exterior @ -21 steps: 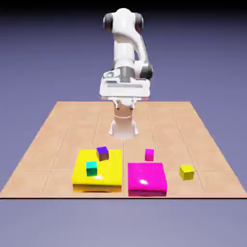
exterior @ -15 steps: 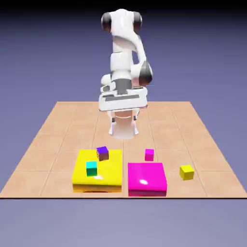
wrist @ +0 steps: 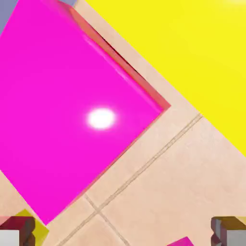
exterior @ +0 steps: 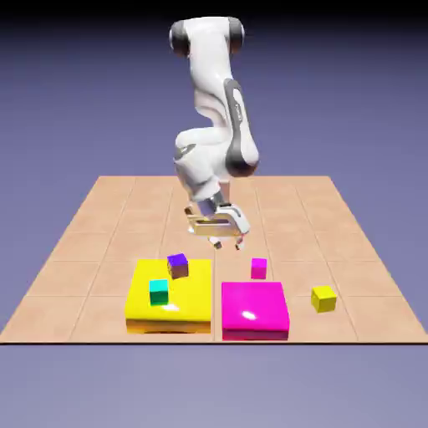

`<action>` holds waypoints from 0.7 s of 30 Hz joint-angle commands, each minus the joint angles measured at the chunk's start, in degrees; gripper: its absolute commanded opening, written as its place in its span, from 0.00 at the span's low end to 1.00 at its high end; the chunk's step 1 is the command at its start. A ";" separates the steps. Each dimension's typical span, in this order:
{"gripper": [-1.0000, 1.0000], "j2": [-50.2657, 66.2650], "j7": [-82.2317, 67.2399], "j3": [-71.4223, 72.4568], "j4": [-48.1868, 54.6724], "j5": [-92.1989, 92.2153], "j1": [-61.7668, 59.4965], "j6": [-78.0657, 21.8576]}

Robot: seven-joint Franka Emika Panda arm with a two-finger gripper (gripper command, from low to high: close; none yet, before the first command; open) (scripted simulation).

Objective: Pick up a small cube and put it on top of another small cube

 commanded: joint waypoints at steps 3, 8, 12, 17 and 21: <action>0.50 2.70 1.15 -2.18 -0.77 7.48 2.40 -3.23; 0.50 7.20 3.06 -5.80 -2.05 19.94 6.41 -8.61; 0.50 10.79 4.59 -8.70 -3.08 29.90 9.62 -12.91; 0.50 13.64 5.80 -11.00 -3.89 37.79 12.15 -16.31; 0.50 21.94 1.11 -7.58 -0.50 46.13 13.37 -19.49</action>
